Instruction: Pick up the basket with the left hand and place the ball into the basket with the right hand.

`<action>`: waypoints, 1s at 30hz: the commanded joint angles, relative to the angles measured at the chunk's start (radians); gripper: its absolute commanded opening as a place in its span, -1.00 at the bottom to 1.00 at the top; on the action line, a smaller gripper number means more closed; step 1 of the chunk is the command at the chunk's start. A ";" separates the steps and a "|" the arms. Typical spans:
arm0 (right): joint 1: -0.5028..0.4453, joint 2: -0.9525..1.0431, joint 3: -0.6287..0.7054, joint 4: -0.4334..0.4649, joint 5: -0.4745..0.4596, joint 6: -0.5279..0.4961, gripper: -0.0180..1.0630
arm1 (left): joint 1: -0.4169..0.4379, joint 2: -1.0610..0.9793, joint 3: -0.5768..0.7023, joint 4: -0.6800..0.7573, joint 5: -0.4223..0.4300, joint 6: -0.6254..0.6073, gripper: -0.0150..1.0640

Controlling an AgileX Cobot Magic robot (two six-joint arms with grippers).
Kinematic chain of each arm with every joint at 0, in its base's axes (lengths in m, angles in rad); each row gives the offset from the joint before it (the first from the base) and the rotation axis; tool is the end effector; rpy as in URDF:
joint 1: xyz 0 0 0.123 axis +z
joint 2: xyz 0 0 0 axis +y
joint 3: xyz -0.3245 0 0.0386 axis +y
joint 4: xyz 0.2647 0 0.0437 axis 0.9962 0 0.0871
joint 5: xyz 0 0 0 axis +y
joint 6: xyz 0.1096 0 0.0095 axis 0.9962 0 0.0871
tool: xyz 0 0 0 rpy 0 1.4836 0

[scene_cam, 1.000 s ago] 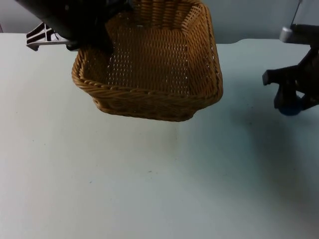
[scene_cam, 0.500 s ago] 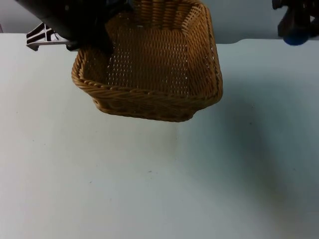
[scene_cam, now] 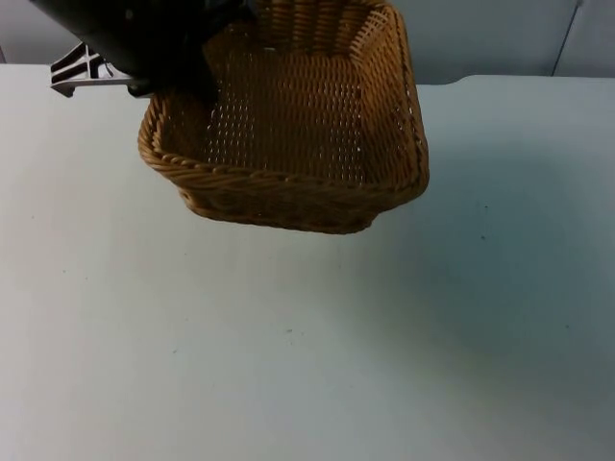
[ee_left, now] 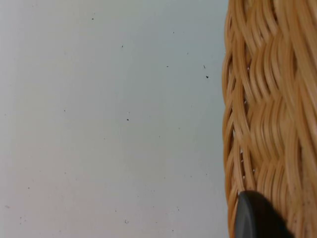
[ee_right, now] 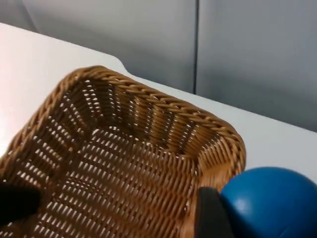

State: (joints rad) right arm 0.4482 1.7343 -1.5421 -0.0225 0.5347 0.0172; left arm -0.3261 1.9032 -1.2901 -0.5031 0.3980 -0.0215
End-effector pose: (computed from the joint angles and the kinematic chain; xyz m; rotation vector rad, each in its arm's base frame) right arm 0.4037 0.1927 0.3635 -0.4895 2.1657 0.2343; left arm 0.4224 -0.1646 0.2173 -0.1221 2.5164 -0.5784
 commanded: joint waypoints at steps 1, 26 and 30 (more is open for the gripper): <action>0.039 0.025 -0.008 0.022 -0.039 -0.047 -0.97 | -0.005 -0.006 -0.001 -0.014 -0.036 -0.005 -0.97; 0.116 0.231 -0.008 0.132 -0.043 -0.100 -0.92 | -0.005 -0.006 -0.001 -0.014 -0.049 -0.005 -0.97; 0.122 0.247 -0.008 0.126 -0.019 -0.104 -0.69 | -0.005 -0.006 -0.001 -0.014 -0.049 -0.005 -0.97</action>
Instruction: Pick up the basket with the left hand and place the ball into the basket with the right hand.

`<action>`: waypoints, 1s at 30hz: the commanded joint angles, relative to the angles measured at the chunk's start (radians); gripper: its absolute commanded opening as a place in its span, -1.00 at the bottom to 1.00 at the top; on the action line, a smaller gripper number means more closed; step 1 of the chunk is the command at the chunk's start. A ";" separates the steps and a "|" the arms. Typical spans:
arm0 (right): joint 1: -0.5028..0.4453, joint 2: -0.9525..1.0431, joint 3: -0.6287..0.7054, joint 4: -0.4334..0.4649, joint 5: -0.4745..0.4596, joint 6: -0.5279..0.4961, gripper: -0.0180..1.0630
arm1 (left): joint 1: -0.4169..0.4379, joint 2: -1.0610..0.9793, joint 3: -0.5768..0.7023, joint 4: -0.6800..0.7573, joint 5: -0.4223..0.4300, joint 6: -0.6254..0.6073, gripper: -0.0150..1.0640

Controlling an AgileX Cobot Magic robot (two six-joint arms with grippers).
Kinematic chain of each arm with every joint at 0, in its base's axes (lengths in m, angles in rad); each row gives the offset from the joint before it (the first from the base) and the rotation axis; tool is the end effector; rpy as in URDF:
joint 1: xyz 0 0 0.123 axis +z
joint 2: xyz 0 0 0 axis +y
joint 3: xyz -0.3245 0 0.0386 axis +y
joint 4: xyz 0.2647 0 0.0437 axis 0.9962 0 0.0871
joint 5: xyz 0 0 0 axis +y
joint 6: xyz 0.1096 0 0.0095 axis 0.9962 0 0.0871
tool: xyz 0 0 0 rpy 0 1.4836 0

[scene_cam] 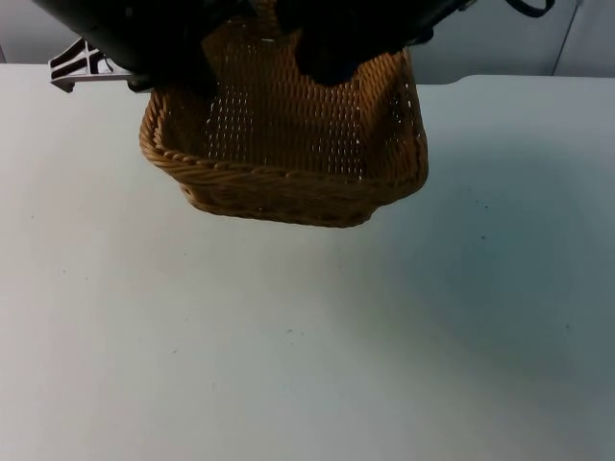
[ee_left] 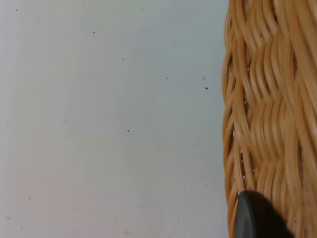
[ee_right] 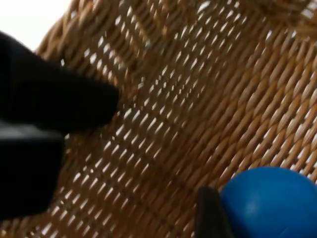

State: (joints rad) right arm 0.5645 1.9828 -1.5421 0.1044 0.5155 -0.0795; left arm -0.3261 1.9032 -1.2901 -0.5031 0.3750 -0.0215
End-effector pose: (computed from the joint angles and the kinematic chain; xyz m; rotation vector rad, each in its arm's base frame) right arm 0.4147 0.2693 0.2477 -0.6945 2.3620 0.3175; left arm 0.4246 -0.1641 0.2186 -0.1278 2.4940 -0.5745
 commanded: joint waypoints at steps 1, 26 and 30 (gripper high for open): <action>0.005 -0.002 -0.008 0.000 0.002 -0.024 -0.50 | -0.005 -0.006 -0.001 -0.014 -0.026 -0.005 -0.97; 0.005 -0.004 -0.008 0.029 0.052 -0.115 0.97 | -0.005 -0.006 -0.001 -0.014 -0.024 -0.005 -0.97; 0.005 -0.004 -0.008 0.029 0.052 -0.115 0.97 | -0.005 -0.006 -0.001 -0.014 -0.024 -0.005 -0.97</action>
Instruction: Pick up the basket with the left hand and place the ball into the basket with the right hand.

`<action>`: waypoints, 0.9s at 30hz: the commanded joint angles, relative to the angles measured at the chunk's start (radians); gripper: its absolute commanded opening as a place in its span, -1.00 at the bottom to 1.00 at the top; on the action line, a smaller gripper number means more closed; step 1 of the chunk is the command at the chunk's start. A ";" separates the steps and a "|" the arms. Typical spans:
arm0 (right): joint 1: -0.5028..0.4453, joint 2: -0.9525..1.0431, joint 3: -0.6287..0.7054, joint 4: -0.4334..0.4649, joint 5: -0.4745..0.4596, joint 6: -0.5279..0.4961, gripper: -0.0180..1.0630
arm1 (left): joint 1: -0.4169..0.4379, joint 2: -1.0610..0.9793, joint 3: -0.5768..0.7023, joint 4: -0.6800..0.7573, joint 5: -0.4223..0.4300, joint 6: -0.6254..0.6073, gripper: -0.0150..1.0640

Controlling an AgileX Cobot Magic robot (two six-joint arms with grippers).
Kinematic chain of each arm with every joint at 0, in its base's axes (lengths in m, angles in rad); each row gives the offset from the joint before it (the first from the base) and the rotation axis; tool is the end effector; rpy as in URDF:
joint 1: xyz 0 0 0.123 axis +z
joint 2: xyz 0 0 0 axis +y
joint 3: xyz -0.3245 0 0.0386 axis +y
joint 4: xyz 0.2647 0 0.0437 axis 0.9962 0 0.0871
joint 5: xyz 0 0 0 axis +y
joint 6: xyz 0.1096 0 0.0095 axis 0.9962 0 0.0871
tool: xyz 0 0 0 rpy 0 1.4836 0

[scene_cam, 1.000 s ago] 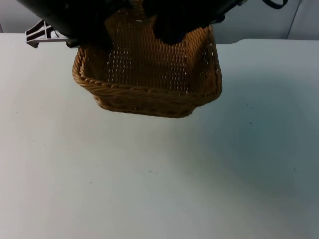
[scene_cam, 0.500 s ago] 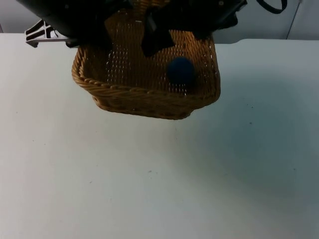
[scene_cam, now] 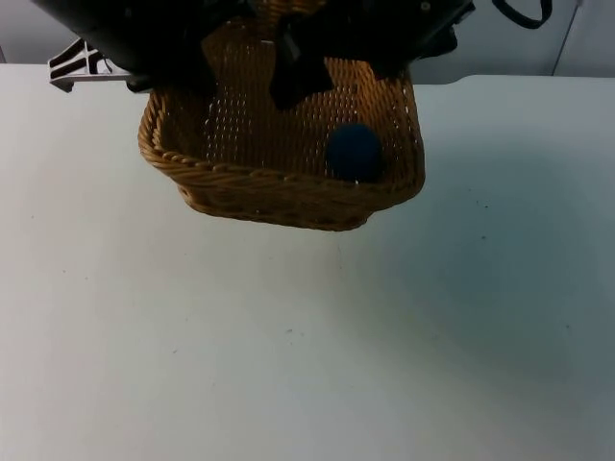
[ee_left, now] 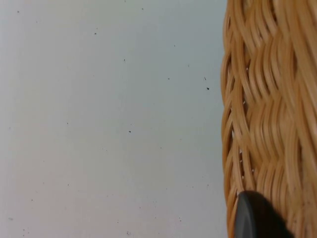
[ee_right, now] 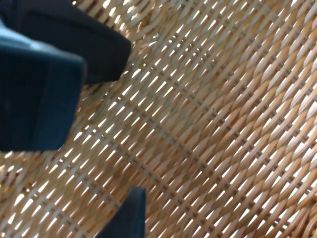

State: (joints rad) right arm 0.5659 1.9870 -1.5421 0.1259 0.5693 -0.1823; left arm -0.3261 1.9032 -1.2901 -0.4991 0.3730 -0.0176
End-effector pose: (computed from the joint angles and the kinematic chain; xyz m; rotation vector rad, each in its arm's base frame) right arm 0.4099 0.2692 0.2421 -0.8204 2.3769 0.2872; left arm 0.4248 -0.1639 0.2187 -0.1193 2.4919 -0.5691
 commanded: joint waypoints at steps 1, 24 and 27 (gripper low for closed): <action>0.004 -0.008 -0.008 0.007 -0.002 -0.013 0.97 | -0.005 -0.006 -0.001 -0.018 -0.022 -0.008 -0.97; -0.192 -0.161 -0.019 -0.001 0.050 0.010 0.92 | -0.005 0.015 -0.001 -0.028 -0.016 -0.012 -0.97; -0.302 -0.192 -0.019 -0.034 0.091 -0.001 0.92 | -0.005 0.015 -0.001 -0.028 -0.012 -0.012 -0.97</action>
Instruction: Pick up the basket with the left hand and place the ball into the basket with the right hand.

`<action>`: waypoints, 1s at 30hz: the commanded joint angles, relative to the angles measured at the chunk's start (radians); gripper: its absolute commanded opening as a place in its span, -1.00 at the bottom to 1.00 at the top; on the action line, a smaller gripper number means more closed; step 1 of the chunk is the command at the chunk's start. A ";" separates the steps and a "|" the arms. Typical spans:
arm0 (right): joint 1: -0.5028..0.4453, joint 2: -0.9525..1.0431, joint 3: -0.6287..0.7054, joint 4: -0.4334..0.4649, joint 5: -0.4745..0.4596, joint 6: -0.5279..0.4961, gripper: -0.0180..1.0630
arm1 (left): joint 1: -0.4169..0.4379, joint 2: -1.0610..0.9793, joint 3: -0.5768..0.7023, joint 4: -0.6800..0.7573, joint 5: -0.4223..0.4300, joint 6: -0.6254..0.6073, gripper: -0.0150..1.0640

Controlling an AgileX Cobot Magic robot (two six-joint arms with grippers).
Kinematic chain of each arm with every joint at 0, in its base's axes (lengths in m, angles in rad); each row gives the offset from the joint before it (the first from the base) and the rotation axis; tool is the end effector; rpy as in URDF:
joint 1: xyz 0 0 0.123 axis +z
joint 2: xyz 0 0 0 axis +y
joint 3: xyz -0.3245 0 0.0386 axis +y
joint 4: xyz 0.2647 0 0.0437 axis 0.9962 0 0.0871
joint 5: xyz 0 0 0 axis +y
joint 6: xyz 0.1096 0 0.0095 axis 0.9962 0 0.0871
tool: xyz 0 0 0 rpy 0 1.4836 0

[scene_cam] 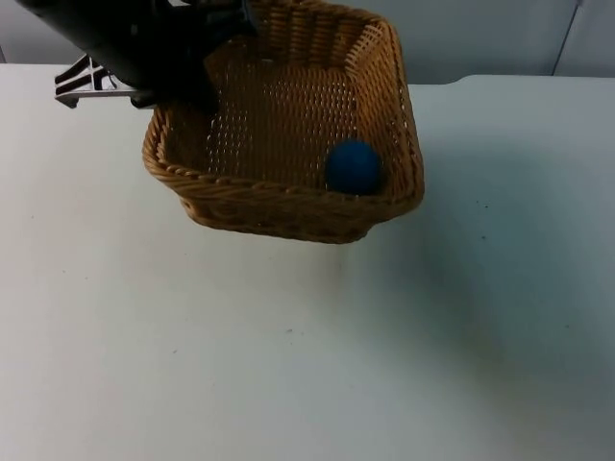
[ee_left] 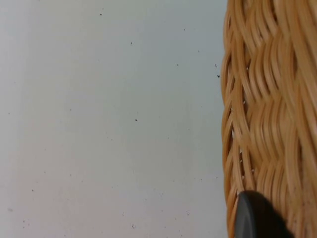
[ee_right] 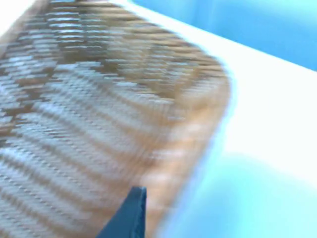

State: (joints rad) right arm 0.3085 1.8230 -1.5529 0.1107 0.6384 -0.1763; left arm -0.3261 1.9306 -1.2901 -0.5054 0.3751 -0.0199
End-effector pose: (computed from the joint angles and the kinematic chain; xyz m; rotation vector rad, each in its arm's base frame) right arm 0.4362 0.1466 0.3189 -0.5013 2.3416 0.1828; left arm 0.4269 -0.1650 0.2061 -0.1331 2.5212 -0.5665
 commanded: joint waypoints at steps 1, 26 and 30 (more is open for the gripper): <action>-0.080 -0.043 -0.008 -0.035 0.033 -0.009 0.92 | -0.005 -0.012 -0.001 -0.021 -0.014 -0.010 -0.97; -0.278 -0.237 0.143 -0.077 0.022 0.035 0.90 | -0.005 -0.012 -0.001 -0.023 -0.022 -0.010 -0.97; -0.278 -0.380 0.281 -0.087 -0.034 0.072 0.90 | -0.005 -0.012 -0.001 -0.018 -0.012 -0.010 -0.97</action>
State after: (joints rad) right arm 0.0332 1.4828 -1.2915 0.0321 0.6297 -0.1168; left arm -0.3261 1.9321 -1.2901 -0.5054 0.3769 -0.0211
